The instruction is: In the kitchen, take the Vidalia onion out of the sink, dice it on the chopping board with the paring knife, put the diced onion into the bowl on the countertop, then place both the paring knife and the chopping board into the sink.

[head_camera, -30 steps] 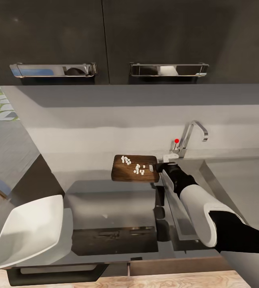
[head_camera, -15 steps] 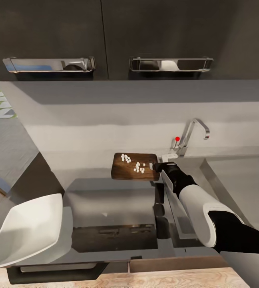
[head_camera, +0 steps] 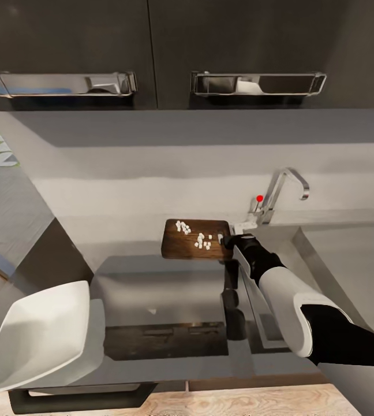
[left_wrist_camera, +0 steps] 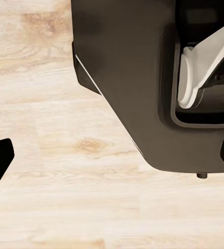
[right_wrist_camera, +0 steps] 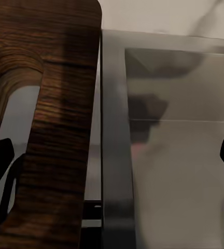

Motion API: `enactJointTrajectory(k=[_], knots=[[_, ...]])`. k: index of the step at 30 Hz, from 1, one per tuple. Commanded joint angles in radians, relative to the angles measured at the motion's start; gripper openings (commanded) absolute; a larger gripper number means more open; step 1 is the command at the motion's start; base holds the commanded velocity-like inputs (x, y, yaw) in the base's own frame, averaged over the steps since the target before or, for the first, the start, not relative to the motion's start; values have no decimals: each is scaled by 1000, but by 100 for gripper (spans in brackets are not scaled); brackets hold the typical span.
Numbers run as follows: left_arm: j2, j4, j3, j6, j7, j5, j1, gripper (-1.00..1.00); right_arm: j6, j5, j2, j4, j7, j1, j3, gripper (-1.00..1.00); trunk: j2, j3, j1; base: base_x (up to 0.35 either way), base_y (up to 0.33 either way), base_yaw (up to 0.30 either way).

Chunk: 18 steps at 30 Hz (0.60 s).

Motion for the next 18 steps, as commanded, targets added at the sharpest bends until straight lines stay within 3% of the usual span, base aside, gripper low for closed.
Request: enactJointTrajectory(k=[1, 18], knots=[[1, -2, -9, -1, 6, 8, 0, 100, 5, 10, 1, -1, 1, -1, -8, 100, -2, -3, 1, 0, 0, 0], [1, 0, -8, 0, 6, 8, 0, 100, 9, 10, 6, 18, -1, -1, -7, 100, -2, -14, 1, 0, 0, 0]])
